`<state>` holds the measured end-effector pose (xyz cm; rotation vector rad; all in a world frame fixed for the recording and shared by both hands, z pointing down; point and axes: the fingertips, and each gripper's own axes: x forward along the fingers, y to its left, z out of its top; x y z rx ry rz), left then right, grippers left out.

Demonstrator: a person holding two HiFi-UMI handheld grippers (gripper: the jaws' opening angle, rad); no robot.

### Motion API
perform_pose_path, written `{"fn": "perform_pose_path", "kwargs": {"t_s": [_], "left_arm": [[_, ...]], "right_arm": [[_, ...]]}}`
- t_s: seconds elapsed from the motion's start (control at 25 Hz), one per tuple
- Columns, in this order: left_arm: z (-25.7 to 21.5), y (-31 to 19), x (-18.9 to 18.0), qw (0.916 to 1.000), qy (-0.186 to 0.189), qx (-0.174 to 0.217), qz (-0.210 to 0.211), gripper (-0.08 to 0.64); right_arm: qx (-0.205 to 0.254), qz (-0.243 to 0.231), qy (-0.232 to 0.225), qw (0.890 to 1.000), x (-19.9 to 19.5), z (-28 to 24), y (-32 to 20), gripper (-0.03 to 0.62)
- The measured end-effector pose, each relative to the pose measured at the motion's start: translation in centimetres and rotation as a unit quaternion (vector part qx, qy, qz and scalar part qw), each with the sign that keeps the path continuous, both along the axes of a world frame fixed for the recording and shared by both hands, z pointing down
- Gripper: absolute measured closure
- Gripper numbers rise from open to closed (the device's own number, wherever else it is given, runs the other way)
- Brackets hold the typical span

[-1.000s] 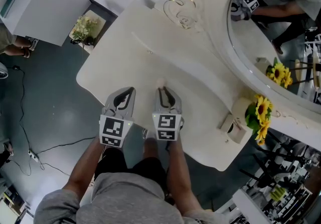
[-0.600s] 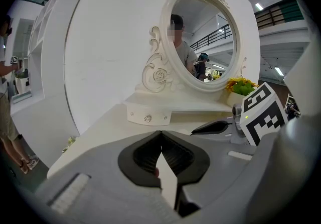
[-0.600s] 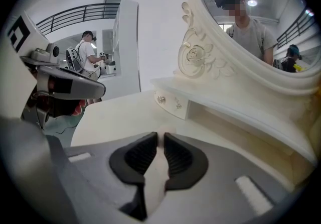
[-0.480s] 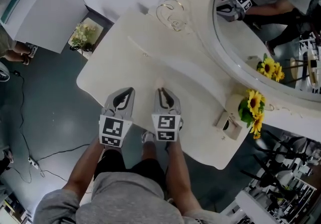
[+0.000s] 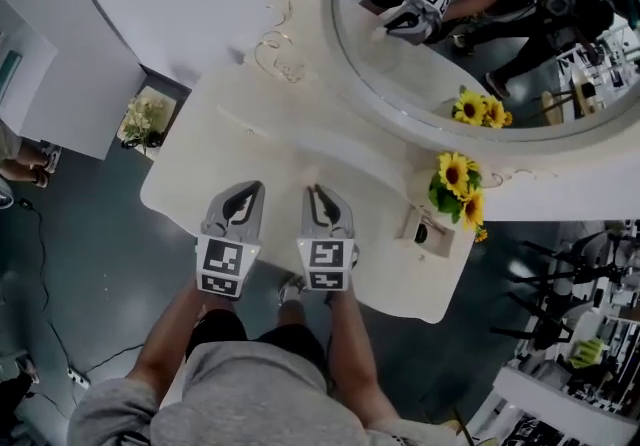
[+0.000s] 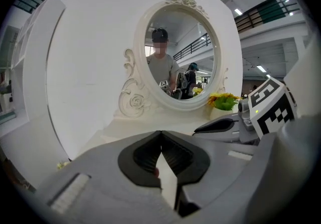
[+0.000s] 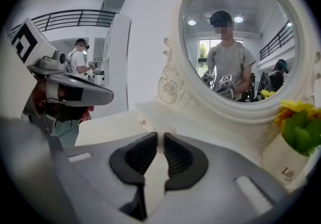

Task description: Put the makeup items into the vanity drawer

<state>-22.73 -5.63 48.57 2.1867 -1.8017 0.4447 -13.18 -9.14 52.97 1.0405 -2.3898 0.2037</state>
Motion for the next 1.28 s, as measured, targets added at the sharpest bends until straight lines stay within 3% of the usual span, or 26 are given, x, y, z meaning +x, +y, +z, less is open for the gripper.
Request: {"fn": "perform_pose_path", "kwargs": {"t_s": [0.48,0.96,1.28], "left_arm": [[-4.6,-1.9,10.0,0.9918,0.004,0.04,0.122,0.549],[-5.7,-2.4,21.1,0.9692,0.013,0.056,0.24,0.549],[-5.5,-2.4,27.4,0.9536,0.019,0.053,0.296,0.549]], "right_arm": [[0.055,0.126,-0.014,0.99,10.2,-6.4,0.5,0.543],[0.079,0.256,-0.005,0.963,22.2,-8.2,3.0,0.543],[0.079,0.318,0.005,0.945,28.8,-7.9,4.3,0.543]]}}
